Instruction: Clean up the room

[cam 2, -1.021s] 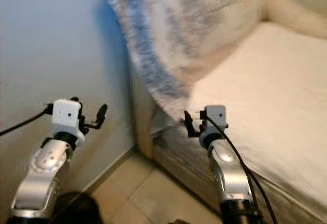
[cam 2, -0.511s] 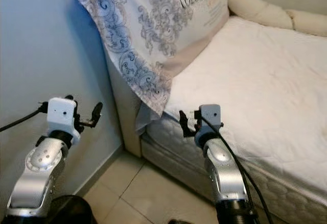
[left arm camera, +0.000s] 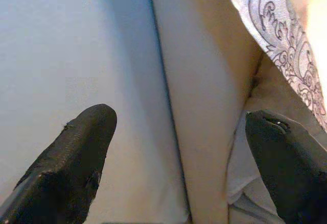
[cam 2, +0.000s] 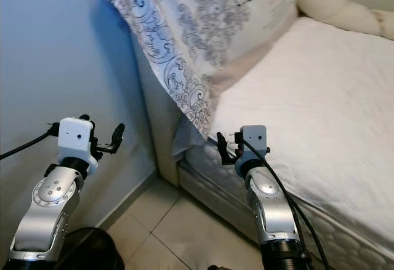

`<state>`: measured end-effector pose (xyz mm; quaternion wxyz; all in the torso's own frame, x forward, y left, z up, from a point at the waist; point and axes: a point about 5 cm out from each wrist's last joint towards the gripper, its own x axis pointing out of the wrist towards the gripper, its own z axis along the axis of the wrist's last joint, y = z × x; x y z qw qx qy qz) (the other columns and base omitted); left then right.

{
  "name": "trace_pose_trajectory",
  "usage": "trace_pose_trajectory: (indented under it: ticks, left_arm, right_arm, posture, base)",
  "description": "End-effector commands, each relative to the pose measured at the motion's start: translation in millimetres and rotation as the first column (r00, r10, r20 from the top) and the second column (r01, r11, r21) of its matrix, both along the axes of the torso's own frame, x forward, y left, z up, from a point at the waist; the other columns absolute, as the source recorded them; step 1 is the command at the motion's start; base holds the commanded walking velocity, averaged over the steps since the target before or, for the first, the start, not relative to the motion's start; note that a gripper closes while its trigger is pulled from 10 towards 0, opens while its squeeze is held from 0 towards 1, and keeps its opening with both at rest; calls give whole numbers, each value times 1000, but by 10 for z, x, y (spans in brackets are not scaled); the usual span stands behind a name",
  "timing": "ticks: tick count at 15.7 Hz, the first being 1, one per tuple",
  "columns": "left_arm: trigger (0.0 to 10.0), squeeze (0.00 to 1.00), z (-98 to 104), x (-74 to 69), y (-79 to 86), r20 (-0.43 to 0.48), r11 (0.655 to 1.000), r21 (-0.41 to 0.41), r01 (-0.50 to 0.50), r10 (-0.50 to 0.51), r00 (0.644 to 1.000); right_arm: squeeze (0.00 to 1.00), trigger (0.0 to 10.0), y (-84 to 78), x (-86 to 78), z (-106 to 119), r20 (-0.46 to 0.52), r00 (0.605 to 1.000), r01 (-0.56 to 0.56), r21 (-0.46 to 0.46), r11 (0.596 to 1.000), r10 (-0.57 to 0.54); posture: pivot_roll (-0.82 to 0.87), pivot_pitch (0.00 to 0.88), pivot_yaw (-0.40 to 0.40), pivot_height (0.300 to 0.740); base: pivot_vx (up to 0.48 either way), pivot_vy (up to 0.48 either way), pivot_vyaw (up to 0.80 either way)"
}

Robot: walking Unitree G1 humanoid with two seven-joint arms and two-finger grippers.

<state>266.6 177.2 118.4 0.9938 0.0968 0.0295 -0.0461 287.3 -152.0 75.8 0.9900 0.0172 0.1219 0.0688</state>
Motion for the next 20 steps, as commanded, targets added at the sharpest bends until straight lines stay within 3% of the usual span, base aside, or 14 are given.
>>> trace_pose_trajectory:
  ticks: [1,6,7,8,9,16,20]
  left_arm:
    - [10000,482,38,26,-34,21,1000,8,18,-18,1000]
    - [10000,486,49,32,-38,27,1000,9,18,-18,999]
    - [10000,478,52,35,-40,27,1000,8,18,-18,999]
    - [10000,482,52,36,-40,27,1000,9,19,-19,999]
    - [10000,482,51,36,-40,28,1000,9,19,-19,999]
    - [10000,478,61,49,-40,31,1000,10,15,-15,999]
    - [10000,482,64,59,-45,32,1000,13,17,-18,999]
  right_arm:
    - [1000,10000,-10,12,1,-8,1000,5,5,1000,-5]
    - [1000,10000,-36,21,11,13,1000,18,-47,999,-18]
    - [839,10000,-40,25,15,15,1000,22,-49,999,-21]
    - [161,10000,-44,28,17,14,999,30,-43,999,-30]
    - [0,10000,-34,30,19,11,1000,26,-26,999,-26]
    - [0,10000,-27,40,22,5,1000,28,-25,999,-28]
    - [0,10000,-26,47,25,6,1000,23,-26,999,-23]
  posture:
    - [107,0,-1,740]
    - [108,0,-1,740]
    - [107,0,-1,740]
    - [107,0,-1,740]
    - [107,0,-1,740]
    - [109,11,-3,740]
    - [107,13,-4,740]
  base:
    - [0,0,-694]
    - [0,-167,0]
    - [0,-285,0]
    - [0,-300,0]
    - [0,-349,0]
    - [0,-364,0]
    - [0,-367,-403]
